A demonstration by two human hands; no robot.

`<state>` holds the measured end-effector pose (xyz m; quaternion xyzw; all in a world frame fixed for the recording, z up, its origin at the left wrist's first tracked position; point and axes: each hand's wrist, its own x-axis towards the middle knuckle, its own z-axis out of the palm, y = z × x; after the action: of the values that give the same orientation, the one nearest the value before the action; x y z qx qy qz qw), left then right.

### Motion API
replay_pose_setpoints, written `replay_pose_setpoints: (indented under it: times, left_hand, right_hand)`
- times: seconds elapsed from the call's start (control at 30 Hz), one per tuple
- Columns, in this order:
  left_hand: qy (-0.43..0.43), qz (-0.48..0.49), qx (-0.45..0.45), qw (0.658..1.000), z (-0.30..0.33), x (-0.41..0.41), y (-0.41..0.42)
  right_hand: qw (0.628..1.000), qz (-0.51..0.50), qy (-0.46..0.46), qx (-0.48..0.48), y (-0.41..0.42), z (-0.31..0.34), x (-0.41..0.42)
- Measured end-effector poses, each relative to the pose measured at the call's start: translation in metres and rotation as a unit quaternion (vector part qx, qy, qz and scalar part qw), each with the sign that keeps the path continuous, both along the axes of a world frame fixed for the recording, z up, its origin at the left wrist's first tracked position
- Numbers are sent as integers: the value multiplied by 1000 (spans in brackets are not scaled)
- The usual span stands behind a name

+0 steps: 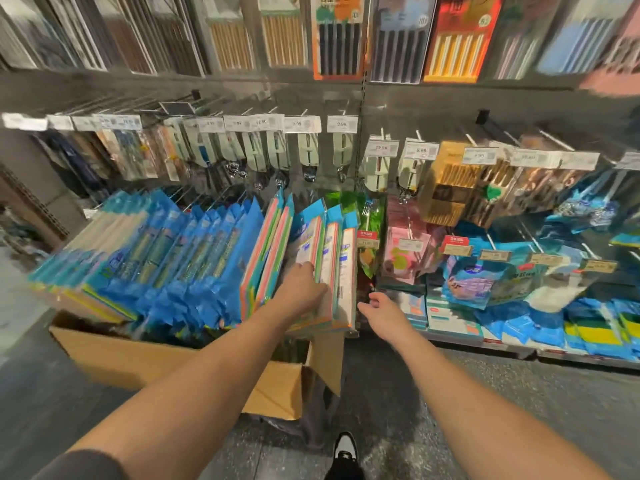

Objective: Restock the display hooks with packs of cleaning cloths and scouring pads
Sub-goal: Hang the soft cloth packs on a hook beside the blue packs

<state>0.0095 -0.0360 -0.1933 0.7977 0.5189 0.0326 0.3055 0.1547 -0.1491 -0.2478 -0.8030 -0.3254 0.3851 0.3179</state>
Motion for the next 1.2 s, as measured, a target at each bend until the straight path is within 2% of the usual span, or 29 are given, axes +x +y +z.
replay_pose_setpoints:
  times: [0.17, 0.33, 0.47, 0.7, 0.77, 0.9, 1.03, 1.2]
  left_hand:
    - [9, 59, -26, 998, -18, 37, 47]
    - [15, 102, -50, 993, -31, 67, 87]
    - [12, 133, -77, 988, -42, 74, 114]
    - [147, 145, -29, 978, -40, 71, 126]
    - [161, 151, -23, 975, -38, 69, 127]
    - [149, 164, -28, 975, -34, 68, 131]
    - [123, 139, 6, 983, -30, 64, 126]
    - [41, 122, 36, 991, -11, 56, 115]
  right_hand:
    - [993, -47, 105, 0, 59, -19, 12]
    - [990, -49, 131, 25, 95, -30, 18]
    - [968, -61, 239, 40, 111, -38, 12]
    - [928, -13, 370, 27, 132, -56, -16]
    - [919, -8, 393, 32, 135, -64, -17]
    - [906, -43, 418, 45, 140, -66, -8]
    - [912, -40, 408, 20, 143, -62, -6]
    - [914, -71, 399, 7, 151, -69, -2]
